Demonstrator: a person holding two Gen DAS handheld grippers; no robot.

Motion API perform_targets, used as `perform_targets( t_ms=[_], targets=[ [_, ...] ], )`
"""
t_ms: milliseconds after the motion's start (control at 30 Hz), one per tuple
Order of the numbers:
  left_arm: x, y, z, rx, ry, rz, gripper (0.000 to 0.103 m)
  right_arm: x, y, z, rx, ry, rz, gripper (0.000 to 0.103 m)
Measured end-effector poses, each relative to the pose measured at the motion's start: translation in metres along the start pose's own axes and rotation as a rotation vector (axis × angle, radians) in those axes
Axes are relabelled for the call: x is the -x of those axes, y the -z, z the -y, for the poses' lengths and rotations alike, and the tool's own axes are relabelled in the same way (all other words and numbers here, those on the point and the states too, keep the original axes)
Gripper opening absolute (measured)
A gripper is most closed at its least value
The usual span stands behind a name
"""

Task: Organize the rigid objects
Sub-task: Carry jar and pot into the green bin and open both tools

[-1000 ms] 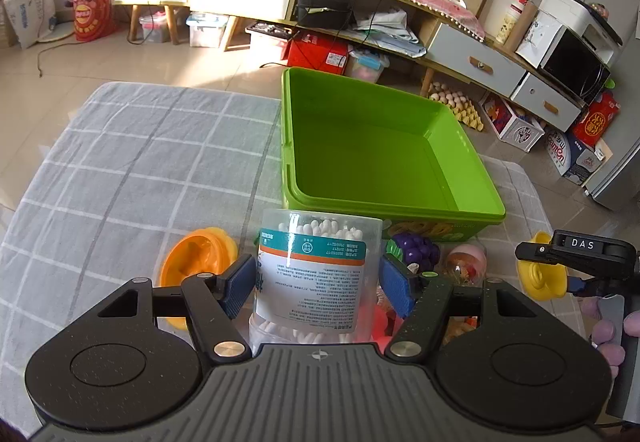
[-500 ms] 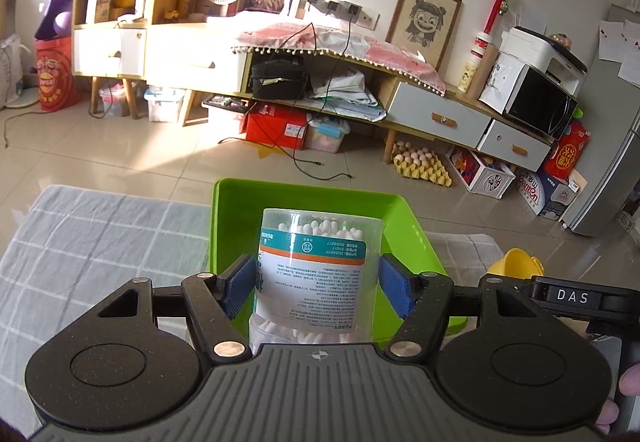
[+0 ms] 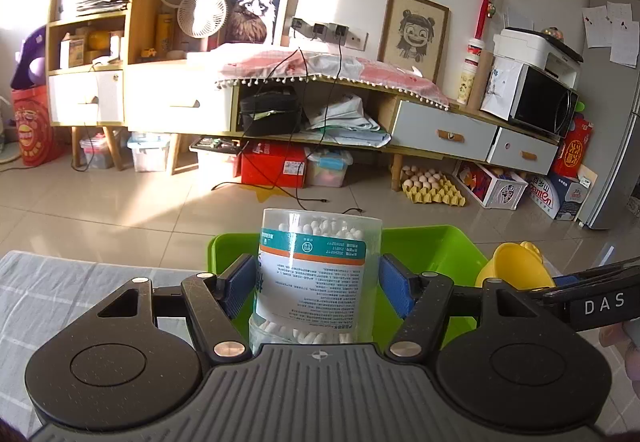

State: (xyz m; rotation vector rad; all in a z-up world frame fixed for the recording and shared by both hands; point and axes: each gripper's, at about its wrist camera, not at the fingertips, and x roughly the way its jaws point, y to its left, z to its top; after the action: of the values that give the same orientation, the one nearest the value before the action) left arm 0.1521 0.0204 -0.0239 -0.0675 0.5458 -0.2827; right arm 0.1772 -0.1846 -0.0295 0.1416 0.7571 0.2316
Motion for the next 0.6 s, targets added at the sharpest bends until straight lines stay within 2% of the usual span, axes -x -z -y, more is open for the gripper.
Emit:
perform_targets(
  t_ms=[267,400,600],
  targets=[
    [-0.022,0.004,-0.003,-0.057,-0.014,-0.035,0.067,-0.052,-0.007,-0.015,0.121,0.023,-0.119,0.054],
    [-0.026,0.003,-0.006,-0.047,-0.038,-0.059,0.067,-0.068,-0.011,-0.02,0.152,0.034,-0.145,0.055],
    [-0.025,0.001,-0.012,-0.021,-0.027,-0.055,0.068,-0.081,-0.015,-0.027,0.176,0.054,-0.151,0.055]
  ],
)
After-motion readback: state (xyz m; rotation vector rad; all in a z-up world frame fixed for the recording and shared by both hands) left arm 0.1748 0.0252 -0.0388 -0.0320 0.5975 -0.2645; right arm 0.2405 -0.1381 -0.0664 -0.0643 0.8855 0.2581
